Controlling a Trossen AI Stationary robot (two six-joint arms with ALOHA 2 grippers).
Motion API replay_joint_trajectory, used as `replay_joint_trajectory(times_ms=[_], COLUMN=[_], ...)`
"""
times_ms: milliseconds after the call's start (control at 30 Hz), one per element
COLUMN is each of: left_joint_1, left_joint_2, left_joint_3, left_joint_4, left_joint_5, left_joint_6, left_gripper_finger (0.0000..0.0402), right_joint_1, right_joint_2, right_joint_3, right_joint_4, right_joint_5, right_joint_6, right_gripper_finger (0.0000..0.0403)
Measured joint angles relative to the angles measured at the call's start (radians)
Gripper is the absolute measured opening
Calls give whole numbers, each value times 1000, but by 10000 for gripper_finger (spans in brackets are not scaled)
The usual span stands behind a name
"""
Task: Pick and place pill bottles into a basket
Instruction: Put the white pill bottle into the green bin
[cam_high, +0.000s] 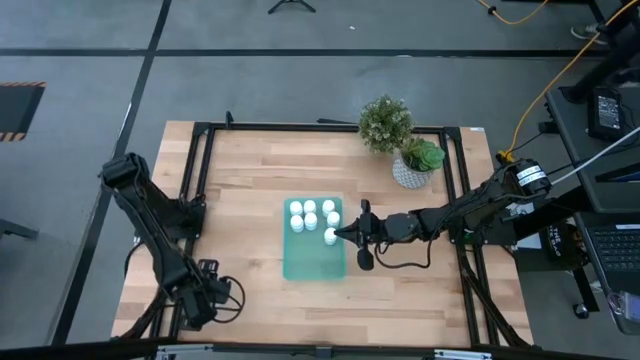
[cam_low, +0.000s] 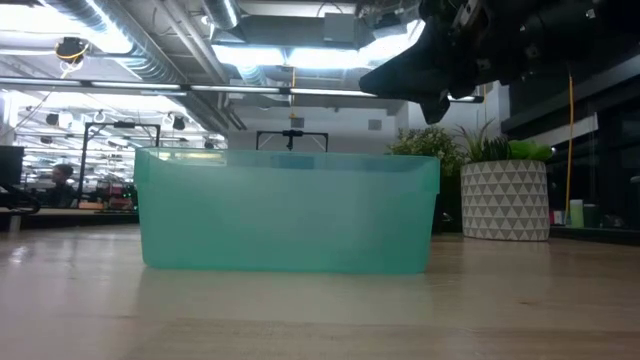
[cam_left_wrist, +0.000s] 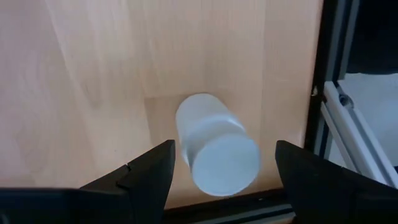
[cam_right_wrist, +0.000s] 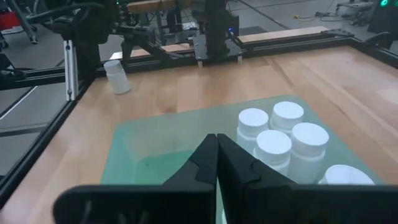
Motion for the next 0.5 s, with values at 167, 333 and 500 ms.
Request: replay_joint_trajectory(times_ms=[167, 333, 500], left_joint_1=[0, 0, 0], left_joint_2=[24, 35, 35], left_joint_3=[0, 0, 0], left_joint_4=[-5, -19, -19], left_joint_5=[-2, -9, -17], left_joint_6=[1, 1, 3], left_gripper_finger=[269, 269, 269], right_joint_1=[0, 0, 0], right_joint_2=[0, 0, 0], right_joint_3=[0, 0, 0], right_joint_4=[0, 0, 0], right_joint_5=[0, 0, 0], right_joint_6=[13, 25, 25], right_gripper_finger=[7, 7, 7])
